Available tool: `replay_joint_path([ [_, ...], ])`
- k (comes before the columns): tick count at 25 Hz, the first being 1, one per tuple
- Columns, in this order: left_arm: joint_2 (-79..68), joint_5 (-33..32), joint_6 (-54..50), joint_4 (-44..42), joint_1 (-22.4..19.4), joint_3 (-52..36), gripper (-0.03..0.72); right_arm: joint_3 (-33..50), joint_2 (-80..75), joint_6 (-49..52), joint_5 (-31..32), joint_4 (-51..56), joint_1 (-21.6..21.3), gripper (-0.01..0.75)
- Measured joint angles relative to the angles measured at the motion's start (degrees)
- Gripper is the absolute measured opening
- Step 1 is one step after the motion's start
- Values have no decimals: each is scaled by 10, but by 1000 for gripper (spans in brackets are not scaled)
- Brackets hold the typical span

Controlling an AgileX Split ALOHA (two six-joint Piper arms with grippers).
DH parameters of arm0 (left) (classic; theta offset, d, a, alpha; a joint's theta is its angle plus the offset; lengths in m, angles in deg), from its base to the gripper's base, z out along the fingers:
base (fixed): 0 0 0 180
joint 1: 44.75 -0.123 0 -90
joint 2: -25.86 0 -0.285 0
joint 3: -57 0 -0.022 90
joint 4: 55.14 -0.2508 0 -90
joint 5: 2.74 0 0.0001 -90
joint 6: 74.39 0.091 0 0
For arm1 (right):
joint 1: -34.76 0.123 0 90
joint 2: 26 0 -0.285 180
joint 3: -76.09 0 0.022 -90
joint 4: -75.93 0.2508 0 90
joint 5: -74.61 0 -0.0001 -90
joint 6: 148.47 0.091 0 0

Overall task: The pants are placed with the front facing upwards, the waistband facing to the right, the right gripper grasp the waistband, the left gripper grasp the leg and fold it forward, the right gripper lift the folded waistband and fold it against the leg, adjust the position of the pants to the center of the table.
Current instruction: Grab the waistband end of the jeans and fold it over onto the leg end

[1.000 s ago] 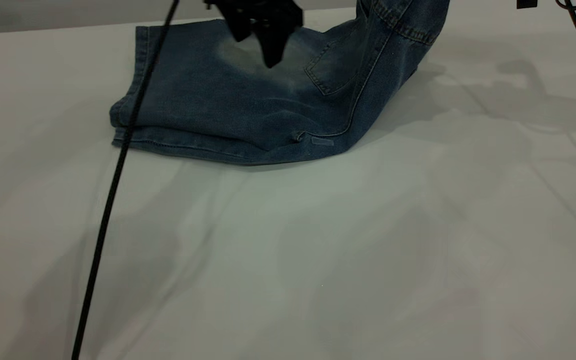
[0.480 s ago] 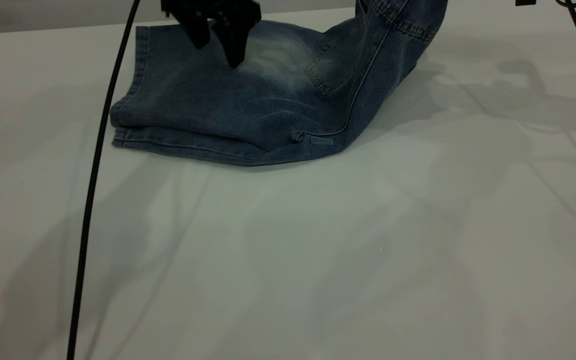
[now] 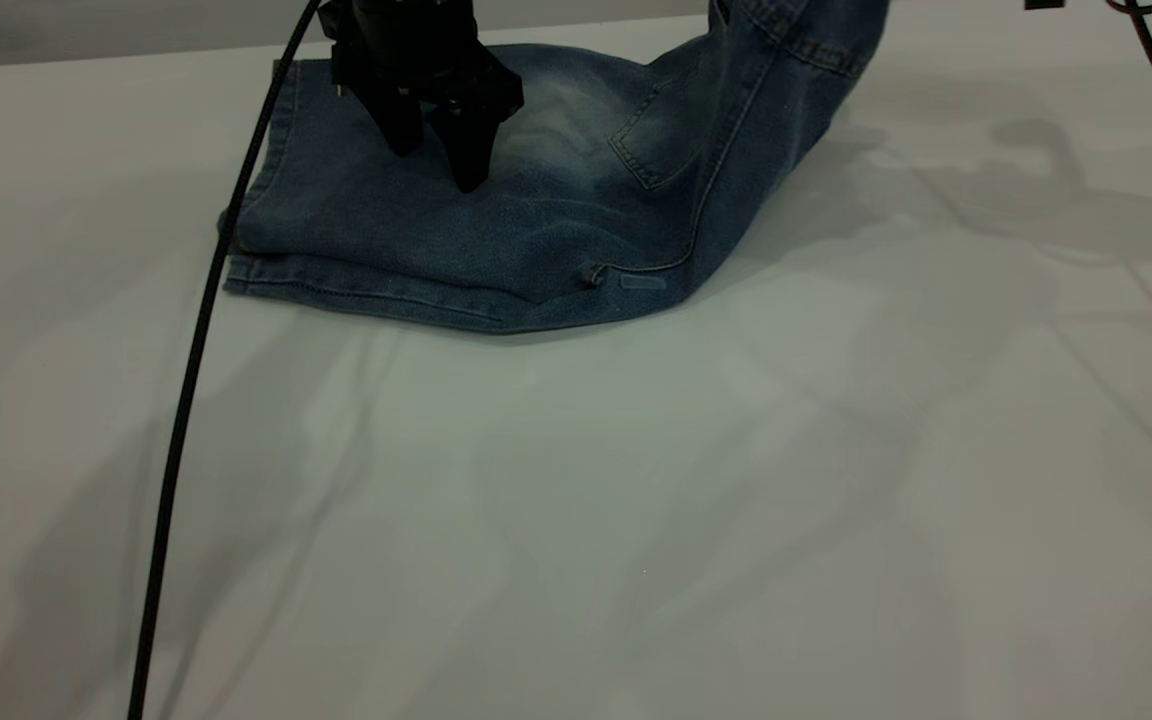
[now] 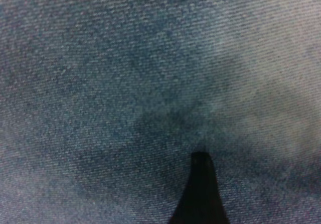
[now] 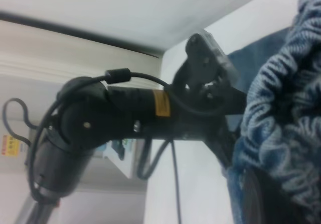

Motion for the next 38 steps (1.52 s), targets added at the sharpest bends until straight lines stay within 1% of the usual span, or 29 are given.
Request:
replay_joint_path([
  [2,0,0,0,0,0,0,524,0,1,0,1,13,5,40],
  [10,-1,0,0,0,0,0,524,-20,32,11,1,8,38,40],
  [22,-1,-1,1,-1,0,0,524,-78,42,37,2,6,128,40],
  [25,-1,-2,1,-1,0,0,524,-86,42,42,2,7,135,40],
  [30,8,-3,1,-12,1,0,524,-86,42,43,1,1,135,40],
  [38,48,-3,1,-62,-2,0,524,-86,40,43,1,0,135,40],
])
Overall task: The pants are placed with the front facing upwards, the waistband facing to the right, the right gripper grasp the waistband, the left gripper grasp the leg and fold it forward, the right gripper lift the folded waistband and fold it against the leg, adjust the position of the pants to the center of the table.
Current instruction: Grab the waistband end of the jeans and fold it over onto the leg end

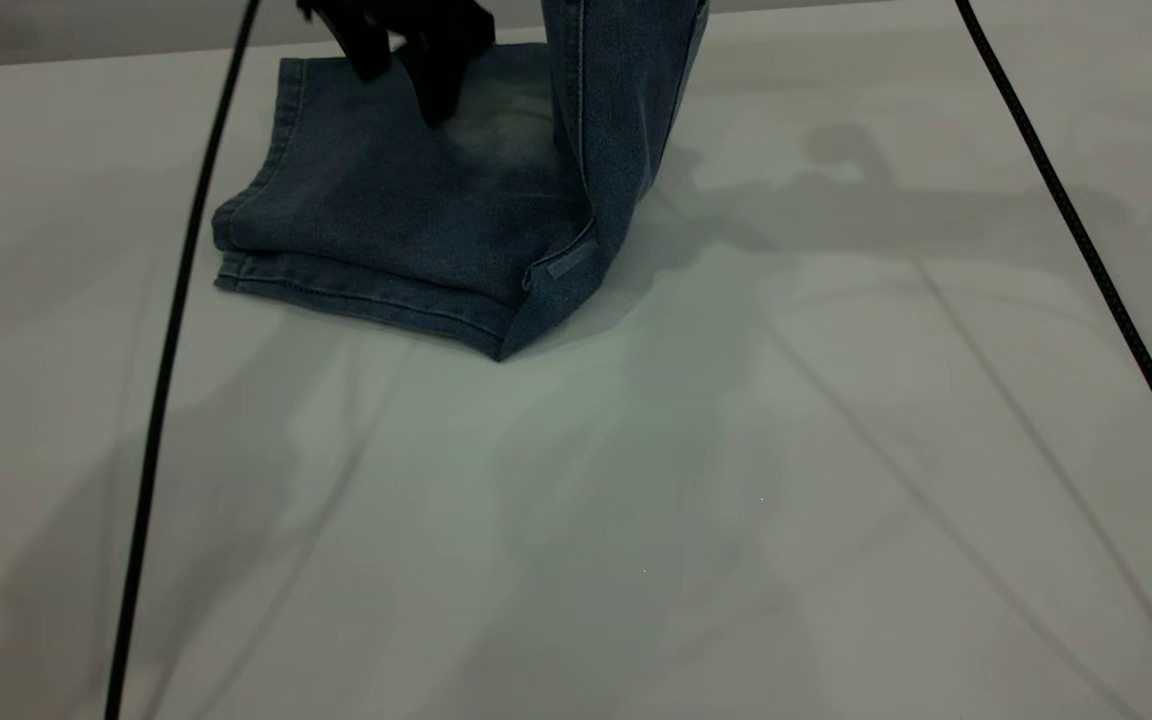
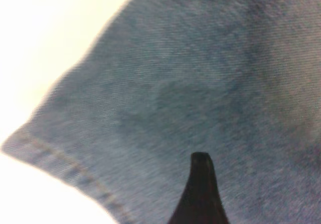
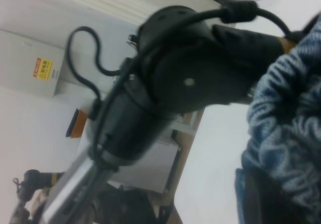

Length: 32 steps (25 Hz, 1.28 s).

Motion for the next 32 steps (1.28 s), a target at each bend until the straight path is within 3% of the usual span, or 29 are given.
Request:
replay_joint_path([
  [15,146,0,-2,-67,-26,1,524,0,0,-3,0,0,9,40],
  [27,294,-1,-5,-59,-25,2,524,0,-25,-51,-111,27,91,40],
  [32,310,0,-6,-57,-25,2,524,-17,-70,-79,-118,38,119,40],
])
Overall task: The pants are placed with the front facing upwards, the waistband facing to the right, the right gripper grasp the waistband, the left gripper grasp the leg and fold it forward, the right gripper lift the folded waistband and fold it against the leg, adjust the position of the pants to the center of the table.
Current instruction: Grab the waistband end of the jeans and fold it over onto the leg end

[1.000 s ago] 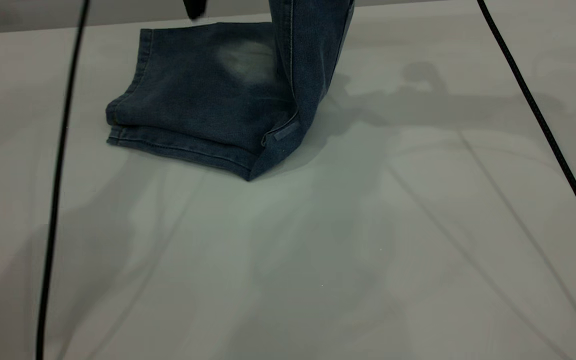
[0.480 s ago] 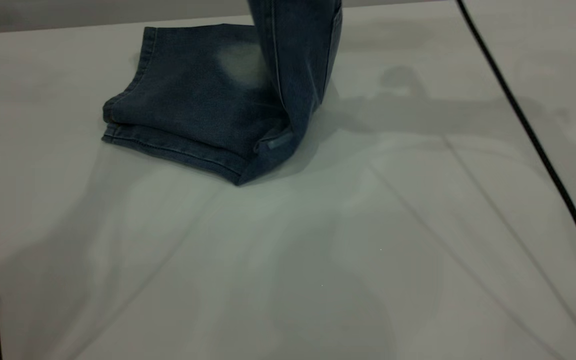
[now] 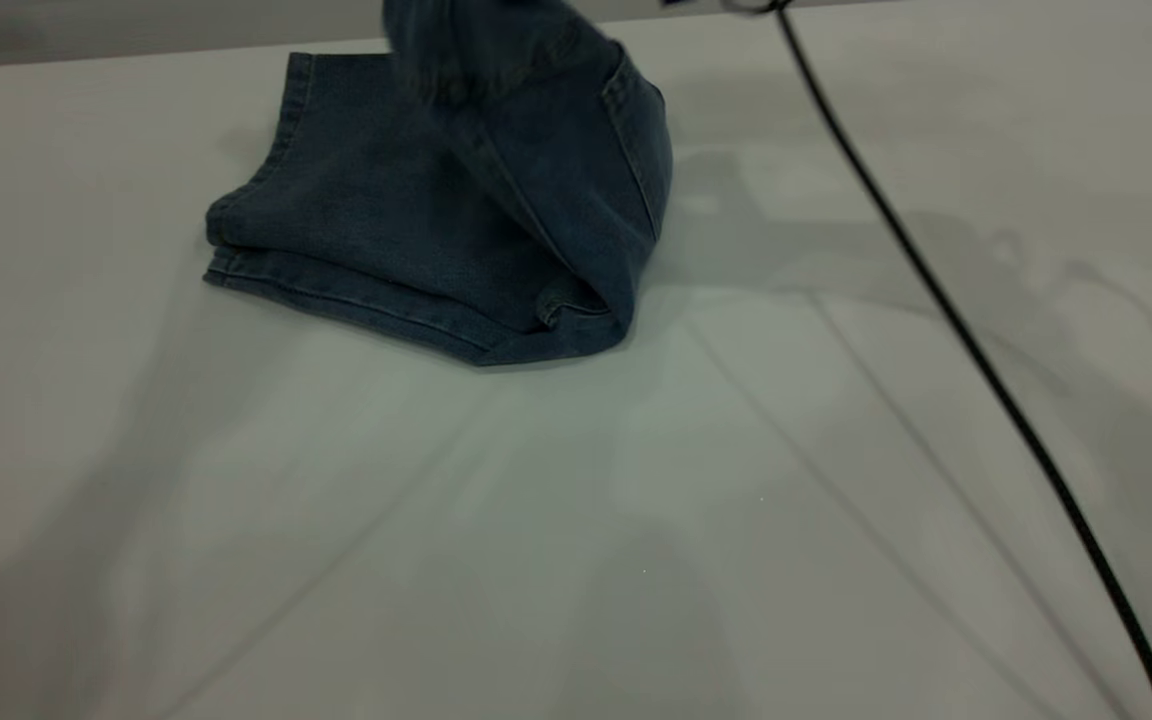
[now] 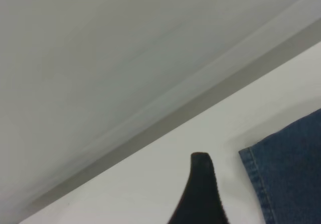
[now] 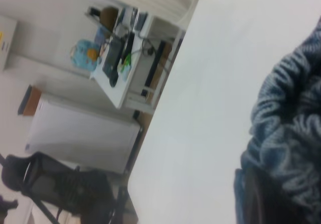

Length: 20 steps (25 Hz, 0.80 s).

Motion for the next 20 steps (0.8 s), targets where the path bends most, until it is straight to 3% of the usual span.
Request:
replay_joint_path([
  [11,-1,1,-2,1,0,0,524,-120,-98,24,-60,0,42,40],
  [20,-1,2,-11,1,0,0,524,-171,-125,72,-64,-1,52,70],
])
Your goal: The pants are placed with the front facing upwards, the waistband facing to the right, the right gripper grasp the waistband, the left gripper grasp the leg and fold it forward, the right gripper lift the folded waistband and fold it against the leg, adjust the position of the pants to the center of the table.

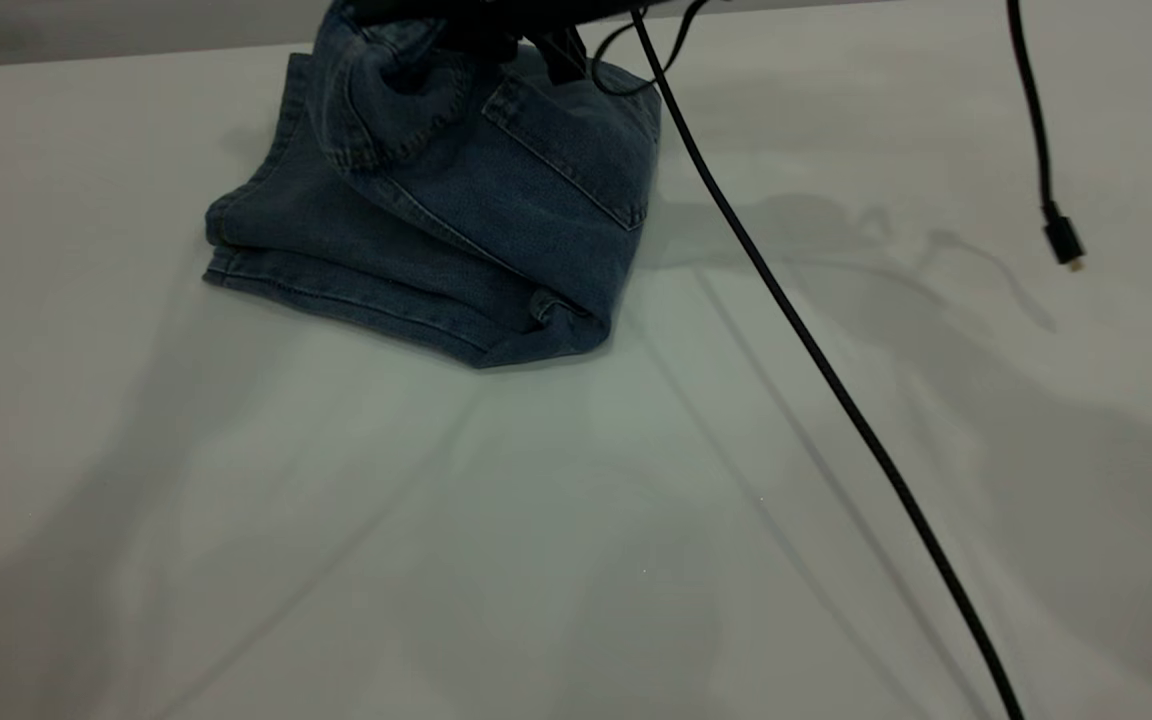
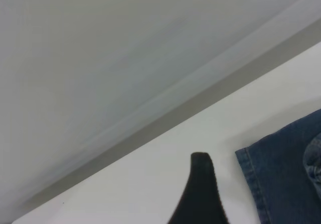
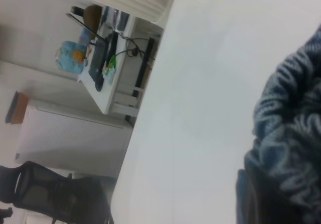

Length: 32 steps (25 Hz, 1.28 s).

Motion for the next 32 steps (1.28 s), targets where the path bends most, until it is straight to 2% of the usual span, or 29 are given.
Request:
replay_joint_path([
  [4,0,0,1,0,0,0,524,-8,0,-1,7,3,0,186],
  [10,0,0,1,0,0,0,524,-11,0,16,11,2,0,438],
  [13,0,0,-2,0,0,0,524,-11,0,21,11,-1,-9,498],
  [17,0,-1,-2,5,0,0,524,-26,1,43,10,-16,-41,514],
  [20,0,-1,-2,13,0,0,524,-57,1,86,15,-78,-73,515],
  [26,-1,-1,-3,14,0,0,524,-157,1,221,54,-292,-142,515],
  [32,-1,-1,-3,47,0,0,524,-295,1,363,154,-540,-171,514],
])
